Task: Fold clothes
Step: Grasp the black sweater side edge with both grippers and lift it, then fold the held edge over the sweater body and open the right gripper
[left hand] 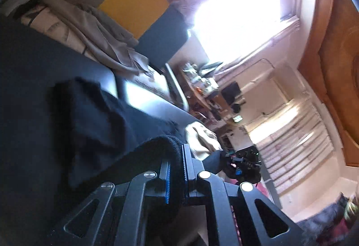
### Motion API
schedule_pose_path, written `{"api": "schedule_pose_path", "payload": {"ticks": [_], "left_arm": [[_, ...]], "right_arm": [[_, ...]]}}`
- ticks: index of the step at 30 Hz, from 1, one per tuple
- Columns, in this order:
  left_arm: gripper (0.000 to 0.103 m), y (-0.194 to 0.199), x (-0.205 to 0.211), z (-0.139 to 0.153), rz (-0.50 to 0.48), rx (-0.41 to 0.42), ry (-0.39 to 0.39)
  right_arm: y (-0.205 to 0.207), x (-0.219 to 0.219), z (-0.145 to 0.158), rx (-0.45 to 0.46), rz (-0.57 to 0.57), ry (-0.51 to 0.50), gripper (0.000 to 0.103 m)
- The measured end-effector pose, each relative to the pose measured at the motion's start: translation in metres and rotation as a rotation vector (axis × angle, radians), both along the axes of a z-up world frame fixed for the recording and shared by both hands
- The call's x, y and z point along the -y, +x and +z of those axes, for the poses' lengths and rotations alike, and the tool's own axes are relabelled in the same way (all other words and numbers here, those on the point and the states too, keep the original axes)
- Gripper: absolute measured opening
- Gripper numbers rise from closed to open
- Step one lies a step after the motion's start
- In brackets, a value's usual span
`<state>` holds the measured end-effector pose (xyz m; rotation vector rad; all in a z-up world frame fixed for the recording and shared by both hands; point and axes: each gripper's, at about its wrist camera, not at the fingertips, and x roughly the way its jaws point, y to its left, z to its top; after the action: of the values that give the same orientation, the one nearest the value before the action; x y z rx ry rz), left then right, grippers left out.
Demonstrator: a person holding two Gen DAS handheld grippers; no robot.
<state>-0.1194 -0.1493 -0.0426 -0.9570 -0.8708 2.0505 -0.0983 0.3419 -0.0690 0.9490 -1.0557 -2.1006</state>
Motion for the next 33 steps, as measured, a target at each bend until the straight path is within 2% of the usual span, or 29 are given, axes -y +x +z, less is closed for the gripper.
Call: {"api": "schedule_pose_path", "payload": {"ticks": [3, 4, 6, 8, 10, 13, 17, 21, 22, 24, 25, 26, 29, 33], "left_arm": [[0.007, -0.054, -0.003, -0.04, 0.04, 0.138, -0.04], [0.007, -0.069, -0.002, -0.057, 0.057, 0.195, -0.055], [0.007, -0.086, -0.001, -0.085, 0.094, 0.283, -0.088], [0.007, -0.095, 0.0, -0.111, 0.099, 0.352, -0.107], [0.008, -0.091, -0.001, -0.116, 0.091, 0.35, -0.104], [0.007, -0.076, -0.002, -0.116, 0.079, 0.341, -0.126], [0.007, -0.03, 0.004, -0.115, 0.073, 0.349, -0.133], [0.009, 0.007, 0.016, -0.116, 0.094, 0.349, -0.083], [0.014, 0.012, 0.021, -0.113, 0.108, 0.348, -0.06], [0.022, 0.02, 0.028, -0.102, 0.138, 0.328, -0.049], [0.023, 0.026, 0.031, -0.093, 0.156, 0.298, -0.058], [0.024, 0.029, 0.034, -0.084, 0.173, 0.26, -0.069], [0.029, 0.048, 0.045, -0.065, 0.198, 0.189, -0.07], [0.033, 0.085, 0.042, -0.063, 0.171, 0.154, -0.132]], "right_arm": [[-0.056, -0.002, -0.026, 0.098, -0.035, 0.034, 0.007], [-0.067, -0.001, -0.037, 0.142, -0.036, 0.031, 0.011], [-0.085, 0.002, -0.055, 0.201, -0.038, 0.058, 0.011], [-0.09, 0.011, -0.066, 0.223, -0.022, 0.091, 0.014], [-0.083, 0.016, -0.078, 0.238, 0.006, 0.104, 0.016], [-0.064, 0.019, -0.09, 0.248, 0.034, 0.096, 0.013], [-0.024, 0.015, -0.096, 0.265, 0.048, 0.059, 0.007], [0.016, 0.011, -0.098, 0.273, 0.064, 0.027, 0.007], [0.02, 0.009, -0.098, 0.271, 0.058, 0.006, 0.012], [0.028, 0.006, -0.093, 0.254, 0.036, -0.031, 0.034], [0.032, 0.005, -0.089, 0.239, 0.029, -0.048, 0.06], [0.038, 0.004, -0.08, 0.212, 0.028, -0.059, 0.079], [0.057, 0.008, -0.057, 0.138, 0.05, -0.025, 0.081], [0.067, 0.026, -0.052, 0.098, 0.086, 0.052, 0.081]]}}
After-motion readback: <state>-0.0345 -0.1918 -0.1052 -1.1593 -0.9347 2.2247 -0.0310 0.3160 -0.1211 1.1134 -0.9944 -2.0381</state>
